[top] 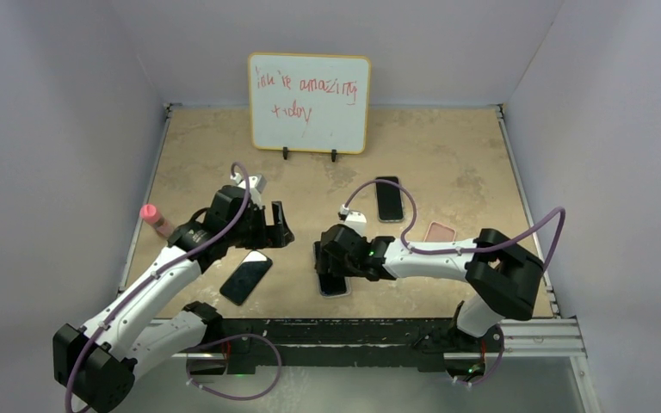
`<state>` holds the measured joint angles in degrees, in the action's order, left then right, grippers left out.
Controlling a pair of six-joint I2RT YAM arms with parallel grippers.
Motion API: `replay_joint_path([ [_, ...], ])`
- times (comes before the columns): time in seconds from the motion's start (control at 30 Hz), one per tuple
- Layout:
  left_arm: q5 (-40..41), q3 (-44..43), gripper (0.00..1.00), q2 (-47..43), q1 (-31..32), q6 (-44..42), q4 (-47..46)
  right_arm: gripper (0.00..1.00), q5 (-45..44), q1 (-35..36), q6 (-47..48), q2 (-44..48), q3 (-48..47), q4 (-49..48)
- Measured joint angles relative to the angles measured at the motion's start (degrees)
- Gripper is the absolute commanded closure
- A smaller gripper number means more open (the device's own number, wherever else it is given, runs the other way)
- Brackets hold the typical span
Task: Put the phone into the phone case
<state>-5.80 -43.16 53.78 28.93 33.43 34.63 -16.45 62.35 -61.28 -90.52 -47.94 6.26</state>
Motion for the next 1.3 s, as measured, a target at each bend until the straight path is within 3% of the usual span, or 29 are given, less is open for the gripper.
replay_joint_path([
  [0.3, -2.4, 1.3, 0.18, 1.8, 0.0, 1.0, -1.4, 0.19, -1.0, 0.3, 0.2, 0.5, -0.5, 3.0],
  [0.53, -4.2, 2.8, 0.19, 2.5, 0.0, 1.9, -2.3, 0.14, -1.0, 0.3, 0.4, 4.1, -0.5, 4.2],
  [0.67, -4.9, 2.8, 0.22, 2.9, 0.0, 2.1, -3.0, 0.20, -0.8, 0.3, 0.3, 5.5, -0.5, 4.5],
  [0.93, -10.6, 8.3, 0.34, 4.3, 0.0, 5.7, -10.6, 0.42, -0.5, -0.2, 3.8, 12.1, 1.8, 5.3],
  [1.3, -17.3, 16.4, 0.41, 12.6, 1.1, 13.2, -23.9, 0.50, 9.1, -10.4, 8.7, 15.6, 11.6, -2.4],
])
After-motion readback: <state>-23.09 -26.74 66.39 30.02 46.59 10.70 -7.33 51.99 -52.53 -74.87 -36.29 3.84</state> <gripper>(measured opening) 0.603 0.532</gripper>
